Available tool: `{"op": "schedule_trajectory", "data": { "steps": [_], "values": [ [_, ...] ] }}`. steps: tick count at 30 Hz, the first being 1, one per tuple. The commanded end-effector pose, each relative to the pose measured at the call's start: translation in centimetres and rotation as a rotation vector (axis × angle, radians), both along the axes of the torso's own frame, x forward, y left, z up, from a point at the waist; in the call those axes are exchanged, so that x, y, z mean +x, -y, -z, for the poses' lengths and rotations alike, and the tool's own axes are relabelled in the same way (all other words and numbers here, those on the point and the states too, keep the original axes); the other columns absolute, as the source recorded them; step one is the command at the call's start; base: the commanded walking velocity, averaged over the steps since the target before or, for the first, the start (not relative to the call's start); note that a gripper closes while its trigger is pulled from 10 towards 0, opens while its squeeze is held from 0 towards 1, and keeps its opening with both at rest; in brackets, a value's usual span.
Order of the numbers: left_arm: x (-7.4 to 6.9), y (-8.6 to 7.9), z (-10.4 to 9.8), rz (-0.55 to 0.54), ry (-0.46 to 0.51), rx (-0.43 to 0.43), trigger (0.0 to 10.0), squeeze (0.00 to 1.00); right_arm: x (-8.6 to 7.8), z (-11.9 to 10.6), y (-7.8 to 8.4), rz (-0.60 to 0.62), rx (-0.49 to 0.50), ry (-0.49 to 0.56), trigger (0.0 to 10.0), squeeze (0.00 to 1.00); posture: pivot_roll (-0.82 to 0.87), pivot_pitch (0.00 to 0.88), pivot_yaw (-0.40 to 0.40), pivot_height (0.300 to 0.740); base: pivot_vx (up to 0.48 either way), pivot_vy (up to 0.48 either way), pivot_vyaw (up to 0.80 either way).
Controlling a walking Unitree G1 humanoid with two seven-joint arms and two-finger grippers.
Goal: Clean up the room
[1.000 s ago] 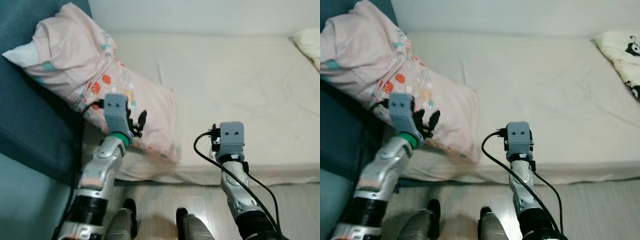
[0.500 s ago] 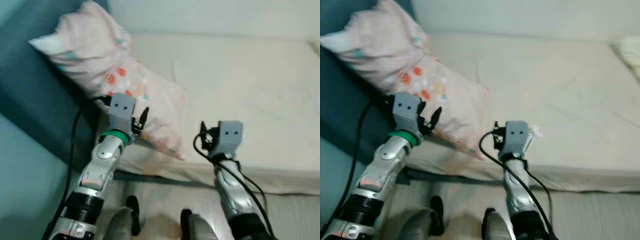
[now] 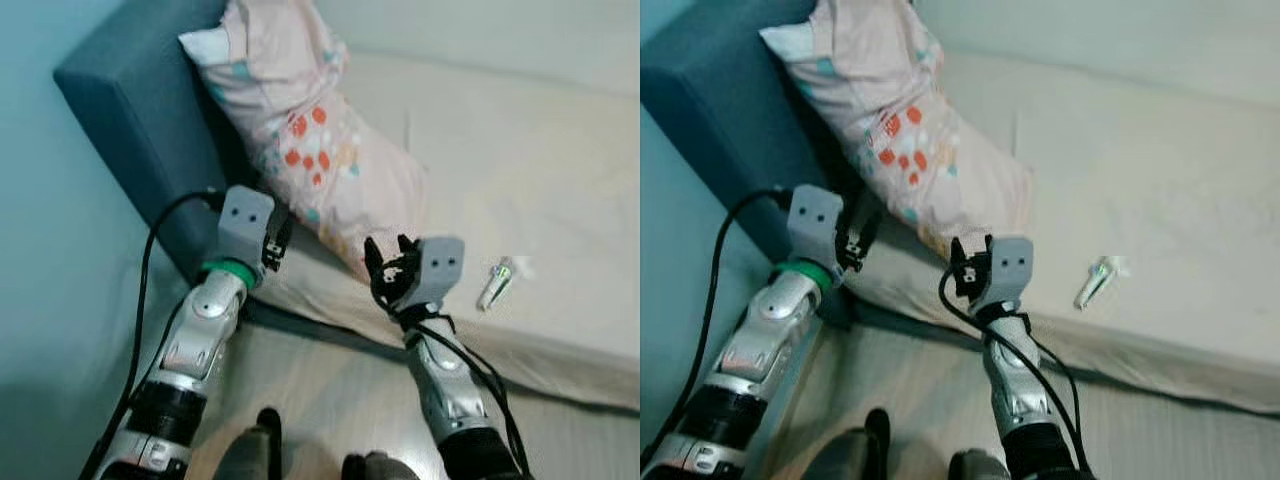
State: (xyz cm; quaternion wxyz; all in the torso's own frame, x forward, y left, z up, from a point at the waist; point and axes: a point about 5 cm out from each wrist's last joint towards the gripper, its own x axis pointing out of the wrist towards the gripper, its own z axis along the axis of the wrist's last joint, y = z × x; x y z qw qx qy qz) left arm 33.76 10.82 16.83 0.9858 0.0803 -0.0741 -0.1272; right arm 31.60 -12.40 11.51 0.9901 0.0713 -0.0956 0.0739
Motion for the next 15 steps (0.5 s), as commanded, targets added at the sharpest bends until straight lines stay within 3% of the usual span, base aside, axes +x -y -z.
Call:
{"op": "schedule_trajectory", "data": {
  "steps": [1, 5, 15],
  "values": [
    [0.03, 0.05, 0.21, 0.003, -0.003, 0.011, 10.0, 0.00, -0.35, 0.58, 0.24, 0.004, 0.011, -0.025, 10.0, 0.00, 0.01, 0.203, 0.050, 0.740, 0.000, 0.000, 0.00],
    [0.10, 0.14, 0.19, 0.011, 0.013, 0.015, 10.0, 0.00, -0.34, 0.61, 0.30, 0.006, 0.009, -0.028, 10.0, 0.00, 0.01, 0.201, 0.050, 0.740, 0.000, 0.000, 0.00],
    [0.04, 0.33, 0.29, 0.021, 0.022, 0.027, 10.0, 0.00, -0.37, 0.71, 0.34, -0.001, 0.009, -0.034, 10.0, 0.00, 0.01, 0.201, 0.049, 0.740, 0.456, 0.000, 0.00]
  ]
}}
